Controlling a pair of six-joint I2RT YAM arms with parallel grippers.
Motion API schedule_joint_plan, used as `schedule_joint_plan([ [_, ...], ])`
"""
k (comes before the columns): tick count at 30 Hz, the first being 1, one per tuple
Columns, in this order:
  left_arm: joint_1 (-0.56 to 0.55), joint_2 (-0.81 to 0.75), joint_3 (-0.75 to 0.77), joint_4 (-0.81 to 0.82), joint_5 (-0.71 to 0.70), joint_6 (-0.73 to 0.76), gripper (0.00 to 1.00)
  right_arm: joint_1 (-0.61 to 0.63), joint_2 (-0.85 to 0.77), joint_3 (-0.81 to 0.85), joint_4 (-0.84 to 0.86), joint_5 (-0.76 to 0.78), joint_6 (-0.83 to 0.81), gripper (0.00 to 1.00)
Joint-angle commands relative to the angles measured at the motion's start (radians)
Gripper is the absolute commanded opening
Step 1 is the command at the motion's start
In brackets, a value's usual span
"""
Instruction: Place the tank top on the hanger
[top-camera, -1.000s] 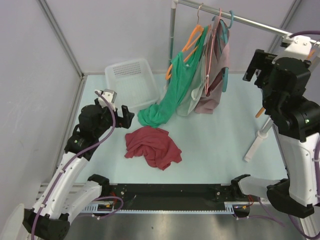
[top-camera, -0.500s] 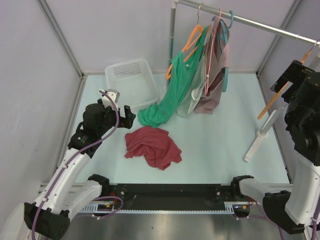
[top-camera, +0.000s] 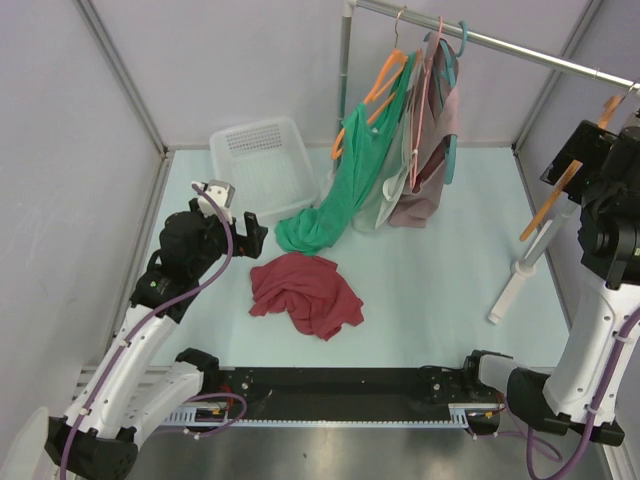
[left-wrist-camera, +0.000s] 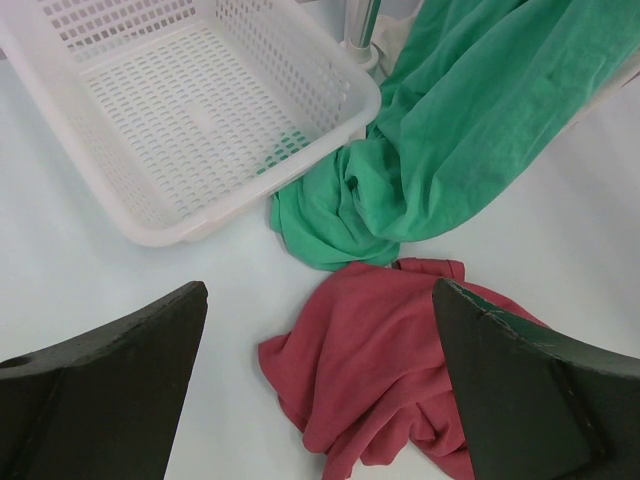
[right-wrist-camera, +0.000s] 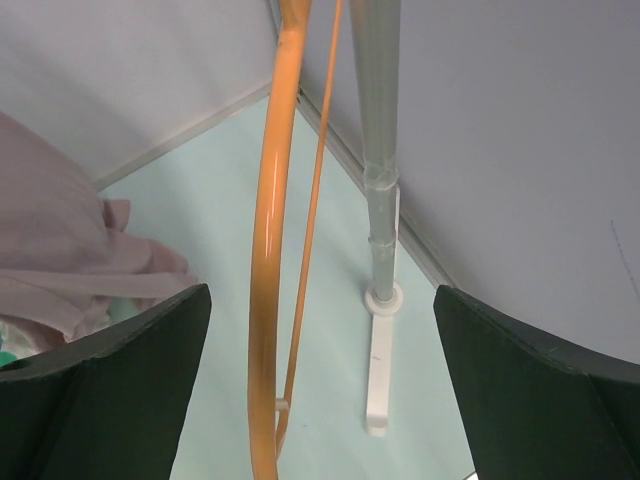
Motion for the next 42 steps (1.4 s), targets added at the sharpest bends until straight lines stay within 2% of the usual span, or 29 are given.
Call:
schedule_joint_plan([
  [1,0.000,-0.010,0.008,0.013,-0.010,0.019,0.99,-0.014,-0.047,-0.017,0.002,-0.040,-0.020,1.00],
  [7,0.000,-0.028,0.002,0.013,-0.025,0.022,0.99,-0.031,-0.027,-0.104,0.051,-0.109,-0.004,0.99],
  [10,0.000,-0.037,-0.001,0.014,-0.031,0.022,1.00,-0.037,-0.024,-0.106,0.063,-0.140,-0.003,0.95],
  [13,0.002,-0.033,-0.001,0.013,-0.033,0.025,0.99,-0.041,-0.015,-0.103,0.060,-0.141,-0.010,0.82],
  [16,0.002,-0.034,-0.001,0.013,-0.036,0.025,1.00,-0.043,-0.019,-0.095,0.060,-0.153,-0.008,0.63],
  [17,0.002,-0.034,-0.001,0.013,-0.037,0.025,0.99,-0.043,-0.022,-0.091,0.058,-0.155,-0.010,0.51],
  [19,0.002,-0.034,-0.001,0.014,-0.041,0.026,1.00,-0.043,-0.024,-0.080,0.055,-0.153,-0.011,0.39],
  [20,0.002,-0.036,-0.003,0.014,-0.042,0.025,1.00,-0.041,-0.024,-0.068,0.049,-0.153,-0.016,0.30],
  [22,0.002,-0.037,-0.003,0.014,-0.045,0.026,0.99,-0.041,-0.012,-0.046,0.040,-0.153,-0.022,0.22],
  [23,0.002,-0.036,-0.003,0.013,-0.044,0.026,1.00,-0.043,-0.007,-0.026,0.037,-0.153,-0.023,0.12],
  [26,0.003,-0.036,-0.003,0.011,-0.051,0.029,0.99,-0.041,0.014,0.027,0.032,-0.155,-0.022,0.00],
  [36,0.006,-0.039,-0.001,0.006,-0.053,0.032,0.99,-0.005,0.051,0.155,0.064,-0.213,-0.048,0.00],
  [39,0.008,-0.042,-0.001,0.008,-0.053,0.032,1.00,0.026,0.007,0.130,0.083,-0.235,-0.062,0.00],
  [42,0.008,-0.040,-0.001,0.008,-0.053,0.031,1.00,0.048,-0.094,-0.014,0.126,-0.253,-0.071,0.00],
])
